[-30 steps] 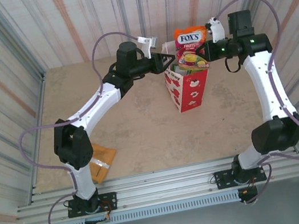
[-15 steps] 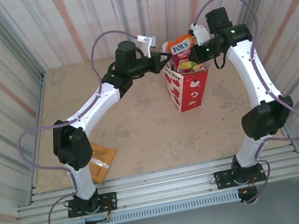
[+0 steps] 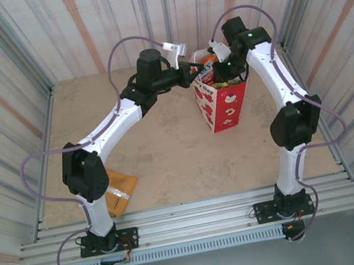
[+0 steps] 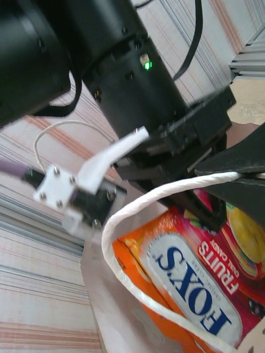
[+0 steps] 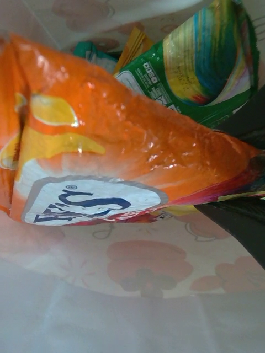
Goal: Place the snacks into the paper bag
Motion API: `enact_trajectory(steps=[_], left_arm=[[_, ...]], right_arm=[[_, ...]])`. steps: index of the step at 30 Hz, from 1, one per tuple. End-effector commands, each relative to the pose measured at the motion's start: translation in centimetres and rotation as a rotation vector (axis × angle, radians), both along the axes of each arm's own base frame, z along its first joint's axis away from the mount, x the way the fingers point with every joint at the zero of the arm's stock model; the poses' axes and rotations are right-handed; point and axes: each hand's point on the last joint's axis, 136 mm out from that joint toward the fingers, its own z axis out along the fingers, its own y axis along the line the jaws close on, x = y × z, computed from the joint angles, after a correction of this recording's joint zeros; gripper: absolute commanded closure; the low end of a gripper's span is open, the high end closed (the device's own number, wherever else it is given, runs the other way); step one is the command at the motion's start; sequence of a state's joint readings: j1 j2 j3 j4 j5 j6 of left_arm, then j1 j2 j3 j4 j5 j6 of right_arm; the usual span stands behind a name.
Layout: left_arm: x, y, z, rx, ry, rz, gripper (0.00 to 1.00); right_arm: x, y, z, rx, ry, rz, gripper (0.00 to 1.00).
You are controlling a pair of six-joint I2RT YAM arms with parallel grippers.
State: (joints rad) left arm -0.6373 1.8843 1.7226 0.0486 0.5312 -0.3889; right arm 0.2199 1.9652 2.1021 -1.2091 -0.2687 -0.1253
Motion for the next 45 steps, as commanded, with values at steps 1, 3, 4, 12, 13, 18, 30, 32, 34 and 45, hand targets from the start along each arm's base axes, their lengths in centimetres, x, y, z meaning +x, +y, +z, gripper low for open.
enact_trajectory(steps=[1,3,4,12,13,18,30,32,34,45], left_arm=[[-1.6,0.3,2.4,-0.021,-0.056,-0.029,1.00],[-1.7,0.4,2.5,-0.019,-0.060,-0.028,1.00],[-1.7,0.4,2.4,-0.018,-0.058,-0.027,1.00],[-1.8,0.9,2.2,-0.001,-0.062,-0.006,1.00],[-1.8,0.9,2.1,0.002,-0.061,-0.004,1.00],[-1.8,1.3,2.2,0.012,-0.063,0.012,0.94],[-3.1,4.9,3.1,0.108,-0.066,0.130,0.46],[-3.6,6.0,2.8,0.141,-0.050,0.165,0.40],[-4.1,7.6,2.3,0.187,-0.023,0.212,0.35],[-7.1,20.1,-4.1,0.366,0.332,0.524,0.20]], right_arm=[[-0.2,0.9,-0.9,0.016,0.050,0.034,0.99],[0.1,0.4,-1.8,-0.017,0.070,0.019,0.97],[0.3,0.1,-2.2,-0.037,0.073,0.010,0.97],[2.6,-4.1,-0.3,-0.219,-0.053,-0.173,0.63],[2.7,-4.4,0.6,-0.224,-0.083,-0.187,0.60],[2.3,-4.9,4.7,-0.207,-0.199,-0.209,0.52],[-3.1,-1.3,11.4,-0.058,-0.331,-0.134,0.49],[-4.2,-0.2,12.1,-0.031,-0.357,-0.113,0.49],[-5.3,1.0,12.5,-0.009,-0.385,-0.097,0.50],[-12.7,9.3,13.0,0.187,-0.491,0.112,0.50]])
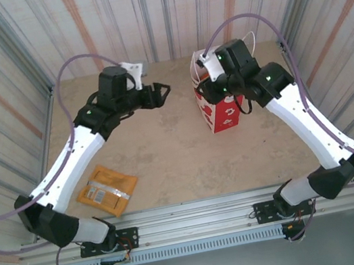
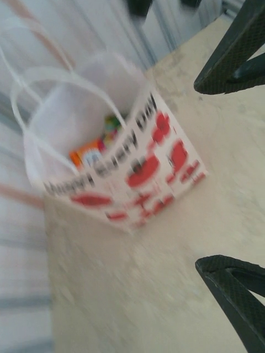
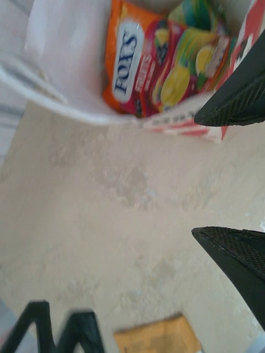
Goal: Place the snacks into the paper bag
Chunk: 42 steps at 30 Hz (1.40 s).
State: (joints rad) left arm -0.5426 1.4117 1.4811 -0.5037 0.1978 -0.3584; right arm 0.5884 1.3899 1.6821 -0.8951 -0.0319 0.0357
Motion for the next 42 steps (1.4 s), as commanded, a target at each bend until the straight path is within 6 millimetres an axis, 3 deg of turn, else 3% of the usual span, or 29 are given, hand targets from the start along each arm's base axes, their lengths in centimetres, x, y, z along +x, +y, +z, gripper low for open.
enact_trajectory(steps=[1,6,10,18,23,32,42], left_arm=[[-1.7,5.4,-3.9,0.057,0.179,0.183,0.20],[-3.8,10.0,-8.2,0.082,0.356,0.324,0.17],[-6.3,13.2,-12.9,0.176,0.540,0.437,0.13],[-10.4,17.4,-20.8,0.144,0.773,0.657,0.09],[-12.5,18.7,-23.9,0.151,0.867,0.724,0.09],[-14.6,20.0,-26.7,0.204,0.944,0.815,0.06],[-13.3,17.8,-29.4,0.129,0.967,0.724,0.08]], right_arm=[[-1.4,2.9,1.1,0.098,-0.035,0.061,0.50],[-3.4,7.2,-1.4,0.148,0.039,0.136,0.50],[-5.2,10.7,-3.8,0.181,0.127,0.201,0.50],[-6.1,12.6,-6.7,0.154,0.207,0.231,0.50],[-6.6,13.9,-7.8,0.151,0.242,0.263,0.51],[-6.8,14.4,-8.4,0.144,0.258,0.273,0.51],[-6.7,13.7,-8.5,0.123,0.244,0.254,0.51]])
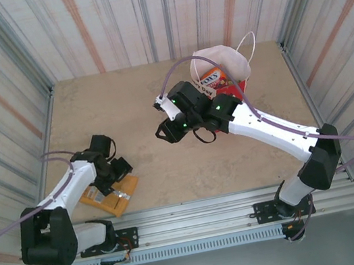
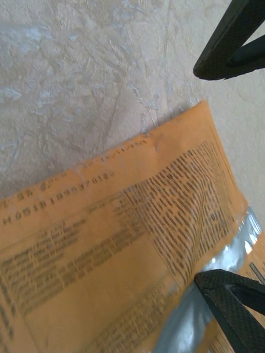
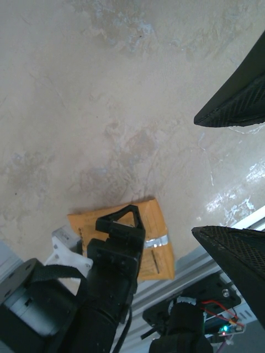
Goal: Place the snacks into the paper bag
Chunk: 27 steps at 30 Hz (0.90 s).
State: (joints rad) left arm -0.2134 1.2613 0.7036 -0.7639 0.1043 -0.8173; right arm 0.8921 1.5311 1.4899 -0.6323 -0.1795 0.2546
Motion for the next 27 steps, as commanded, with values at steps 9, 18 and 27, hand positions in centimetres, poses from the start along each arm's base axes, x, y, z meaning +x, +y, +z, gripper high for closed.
enact_trajectory(steps=[9,18,27], left_arm=[[3.0,-5.5,-2.1,-0.109,-0.033,-0.104,0.09],[6.8,-13.8,0.2,-0.177,-0.125,-0.313,0.09],[7.6,-15.6,6.8,-0.173,-0.249,-0.413,0.09]], right_arm=[[-0.1,-0.7,0.1,-0.013,-0.013,-0.024,0.51],[-0.2,-1.3,-0.3,-0.031,-0.014,-0.040,0.51],[0.8,-2.6,-1.3,-0.030,0.036,-0.107,0.51]])
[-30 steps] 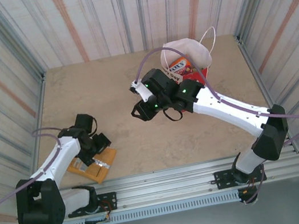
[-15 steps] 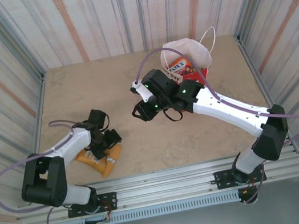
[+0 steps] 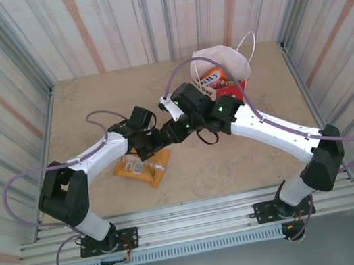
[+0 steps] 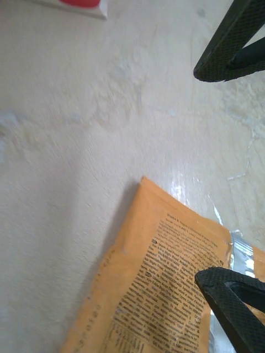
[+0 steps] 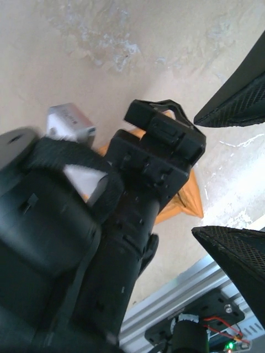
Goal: Place the snacks into the paper bag
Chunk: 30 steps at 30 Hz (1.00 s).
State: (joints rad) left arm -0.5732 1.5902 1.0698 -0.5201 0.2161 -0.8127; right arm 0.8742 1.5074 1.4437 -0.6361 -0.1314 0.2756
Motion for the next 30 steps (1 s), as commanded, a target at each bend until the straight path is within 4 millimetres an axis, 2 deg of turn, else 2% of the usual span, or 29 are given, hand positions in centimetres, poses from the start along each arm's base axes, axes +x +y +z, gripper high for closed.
enact_trajectory(steps=[1,5,7,12,16,22,30], left_arm=[[-0.8,2.1,3.0,0.040,-0.052,0.000,0.10],[-2.3,5.4,4.0,0.054,-0.065,0.068,0.12],[-3.4,7.4,3.7,0.062,-0.062,0.126,0.14],[-6.0,11.4,1.7,0.045,-0.006,0.255,0.17],[-7.5,13.4,0.4,0.037,0.034,0.317,0.19],[-8.6,14.6,-1.3,0.053,0.077,0.342,0.20],[-8.2,13.9,-3.7,0.026,0.104,0.345,0.23]], right_arm=[[0.1,-0.9,-0.3,0.007,0.040,-0.036,0.51],[0.2,0.1,-1.6,0.001,0.074,-0.014,0.51],[0.4,0.7,-2.5,-0.007,0.093,-0.005,0.51],[0.5,2.2,-5.8,-0.046,0.164,0.026,0.51],[0.3,3.4,-8.9,-0.095,0.226,0.056,0.52],[0.1,5.2,-12.4,-0.143,0.275,0.097,0.56],[-0.5,6.7,-16.8,-0.193,0.343,0.130,0.64]])
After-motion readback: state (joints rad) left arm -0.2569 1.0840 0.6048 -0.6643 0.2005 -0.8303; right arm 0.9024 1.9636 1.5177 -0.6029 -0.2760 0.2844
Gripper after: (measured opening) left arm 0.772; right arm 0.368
